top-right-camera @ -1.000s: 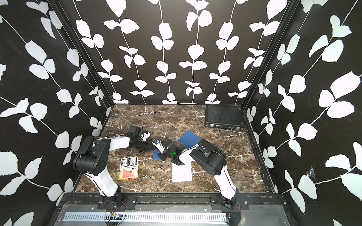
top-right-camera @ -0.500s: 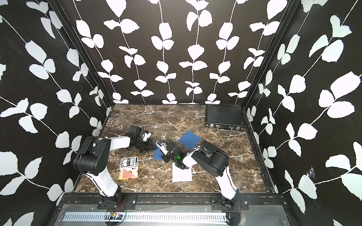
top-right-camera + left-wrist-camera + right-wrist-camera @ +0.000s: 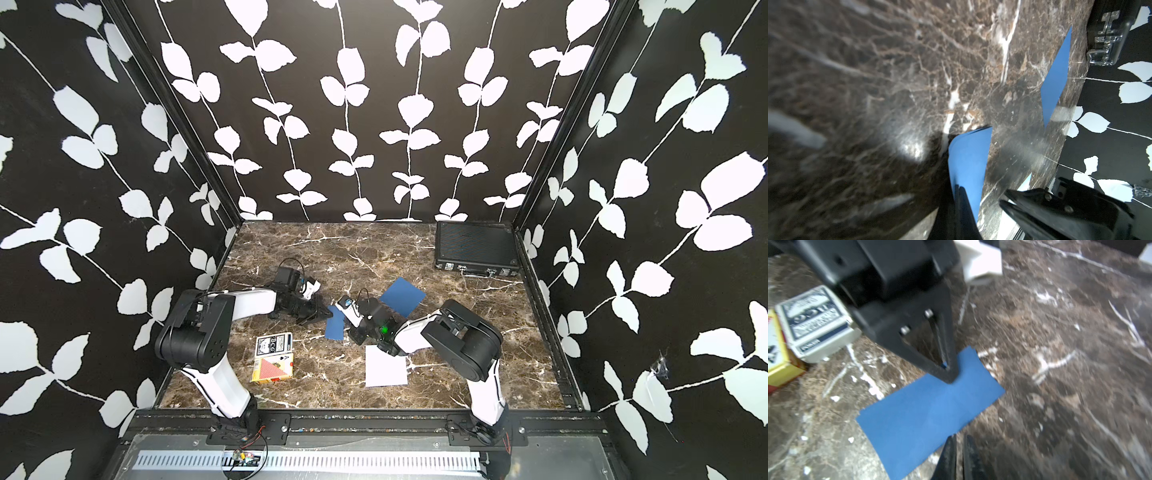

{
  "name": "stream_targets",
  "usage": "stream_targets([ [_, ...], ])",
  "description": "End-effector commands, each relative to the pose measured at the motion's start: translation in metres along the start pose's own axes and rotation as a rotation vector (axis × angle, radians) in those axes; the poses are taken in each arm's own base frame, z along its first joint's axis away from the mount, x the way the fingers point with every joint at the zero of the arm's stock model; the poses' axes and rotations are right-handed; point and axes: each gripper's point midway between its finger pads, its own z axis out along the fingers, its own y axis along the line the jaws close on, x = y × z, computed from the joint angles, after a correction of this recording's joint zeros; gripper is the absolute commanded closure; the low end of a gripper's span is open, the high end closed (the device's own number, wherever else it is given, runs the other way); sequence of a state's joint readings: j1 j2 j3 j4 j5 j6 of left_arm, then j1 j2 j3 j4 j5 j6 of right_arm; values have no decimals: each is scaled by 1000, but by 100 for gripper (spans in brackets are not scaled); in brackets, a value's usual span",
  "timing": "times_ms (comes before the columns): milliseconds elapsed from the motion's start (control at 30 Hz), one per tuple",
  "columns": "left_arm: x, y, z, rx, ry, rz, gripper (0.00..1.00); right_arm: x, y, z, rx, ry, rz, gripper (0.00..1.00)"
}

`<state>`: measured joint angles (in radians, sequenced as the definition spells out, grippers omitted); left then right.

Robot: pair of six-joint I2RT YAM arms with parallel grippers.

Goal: Fold the square paper along the opposite sides
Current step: Smooth out the paper at the center of the board.

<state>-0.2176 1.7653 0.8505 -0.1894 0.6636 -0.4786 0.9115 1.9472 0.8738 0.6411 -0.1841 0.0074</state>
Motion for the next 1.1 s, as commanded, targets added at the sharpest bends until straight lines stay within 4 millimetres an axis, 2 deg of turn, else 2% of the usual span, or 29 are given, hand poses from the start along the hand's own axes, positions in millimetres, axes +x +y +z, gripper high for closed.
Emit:
stream_targets([
  [0,8,23,1,-102,14,-30,100,-25,18,18,-125,-90,-20,87],
  [100,7,22,2,-98,11,-31,100,12,20,31,-142,7,-17,88],
  [133,5,22,2,-95,6,-30,100,34,20,31,-146,63,-8,89],
  [167,4,21,2,-92,6,-27,100,46,22,31,-153,91,-5,89],
  [233,4,22,2,-101,13,-29,100,77,21,29,-145,173,12,90],
  [333,6,23,1,-110,15,-25,100,103,24,19,-155,245,32,91],
  [500,4,24,1,-117,16,-22,100,116,31,2,-151,276,41,91],
  [833,1,23,0,-123,13,-14,100,132,63,-22,-164,355,-32,91],
  [1067,2,22,-5,-135,9,-3,100,144,75,-35,-165,397,-59,90],
])
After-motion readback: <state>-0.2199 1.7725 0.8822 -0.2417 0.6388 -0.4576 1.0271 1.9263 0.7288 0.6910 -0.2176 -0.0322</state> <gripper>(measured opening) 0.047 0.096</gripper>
